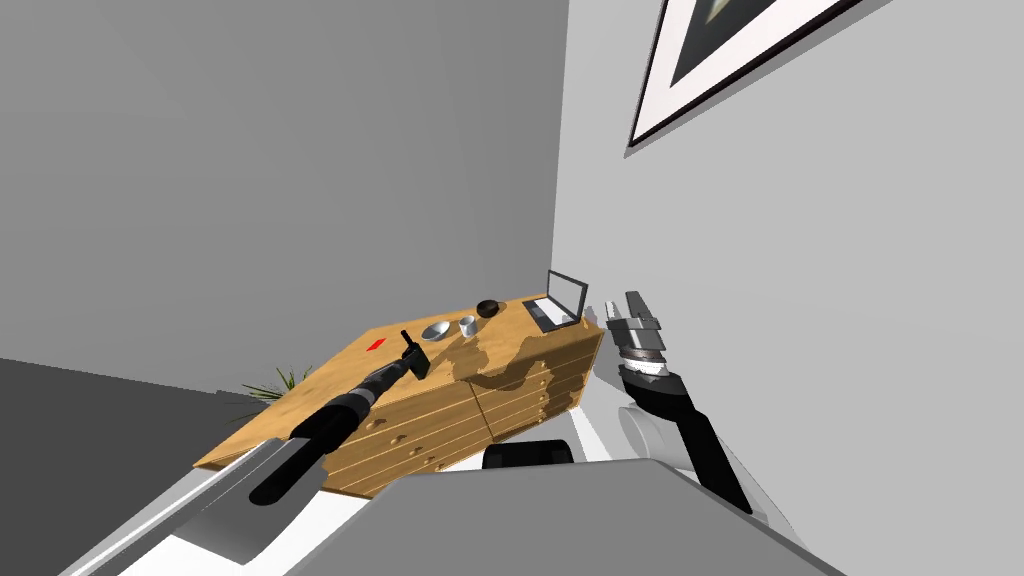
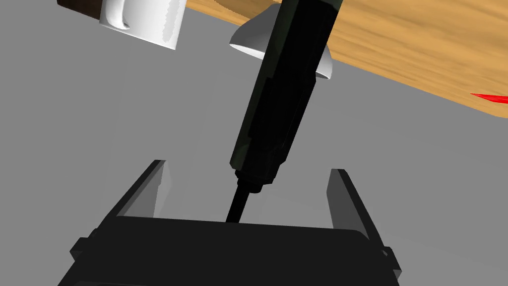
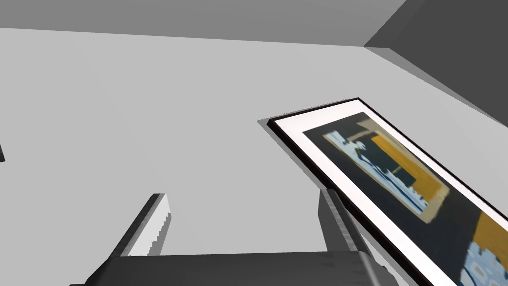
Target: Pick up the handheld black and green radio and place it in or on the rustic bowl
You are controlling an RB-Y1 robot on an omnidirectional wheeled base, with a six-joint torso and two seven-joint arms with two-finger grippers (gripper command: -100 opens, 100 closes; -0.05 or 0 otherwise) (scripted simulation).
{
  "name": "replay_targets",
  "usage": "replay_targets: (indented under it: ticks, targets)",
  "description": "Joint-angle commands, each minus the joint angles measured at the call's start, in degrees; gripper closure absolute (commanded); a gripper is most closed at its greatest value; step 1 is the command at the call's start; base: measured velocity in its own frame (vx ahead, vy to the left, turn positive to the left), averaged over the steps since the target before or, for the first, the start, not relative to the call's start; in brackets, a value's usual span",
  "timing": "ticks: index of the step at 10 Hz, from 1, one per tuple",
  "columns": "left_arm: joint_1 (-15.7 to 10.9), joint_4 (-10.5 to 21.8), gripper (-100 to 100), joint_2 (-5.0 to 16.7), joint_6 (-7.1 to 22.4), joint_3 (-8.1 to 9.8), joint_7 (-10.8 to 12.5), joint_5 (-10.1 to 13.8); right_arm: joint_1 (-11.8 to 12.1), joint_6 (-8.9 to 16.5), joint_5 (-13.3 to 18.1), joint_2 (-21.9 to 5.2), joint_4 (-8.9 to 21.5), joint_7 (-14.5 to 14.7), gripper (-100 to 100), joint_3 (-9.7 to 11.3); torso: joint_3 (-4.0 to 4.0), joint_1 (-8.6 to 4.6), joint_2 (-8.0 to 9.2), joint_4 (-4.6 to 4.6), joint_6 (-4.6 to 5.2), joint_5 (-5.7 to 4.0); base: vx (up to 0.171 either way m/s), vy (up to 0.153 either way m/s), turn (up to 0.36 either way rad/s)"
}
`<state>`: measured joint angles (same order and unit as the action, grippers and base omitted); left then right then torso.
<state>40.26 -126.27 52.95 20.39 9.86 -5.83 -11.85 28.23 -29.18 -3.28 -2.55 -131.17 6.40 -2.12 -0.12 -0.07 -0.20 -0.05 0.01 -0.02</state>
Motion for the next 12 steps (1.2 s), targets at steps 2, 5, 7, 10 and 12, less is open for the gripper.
replay_targets:
  ticks: [2,5,7,10,12]
  targets:
    - [0.29,0.31,-100,0.65,0.89,0.53,-0.32,-0.29,0.0,0.0,0.0,0.0,0.0,0.0,0,0.0,0.0,-0.01,0.0,0.0,-0.01,0.0,0.035,-0.021,-0.005]
    - [0.31,0.35,100,0.71,1.01,0.59,-0.38,-0.32,-0.01,0.0,0.0,0.0,0.0,0.0,0,0.0,0.1,0.09,0.18,0.04,-0.01,0.02,0.0,0.0,0.0]
    - [0.32,0.37,100,0.71,1.05,0.61,-0.38,-0.33,-0.01,0.0,0.0,0.0,0.0,0.0,0,0.0,0.11,0.09,0.19,0.04,0.02,0.04,0.0,0.0,0.0]
    - [0.32,0.37,0,0.71,1.06,0.61,-0.38,-0.33,-0.01,0.0,0.0,0.0,0.0,0.0,0,0.0,0.1,0.1,0.18,0.04,0.02,0.04,0.0,0.0,0.0]
    - [0.32,0.37,0,0.71,1.05,0.61,-0.38,-0.33,-0.01,0.0,0.0,0.0,0.0,0.0,0,0.0,0.1,0.1,0.17,0.03,0.03,0.04,0.0,0.0,0.0]
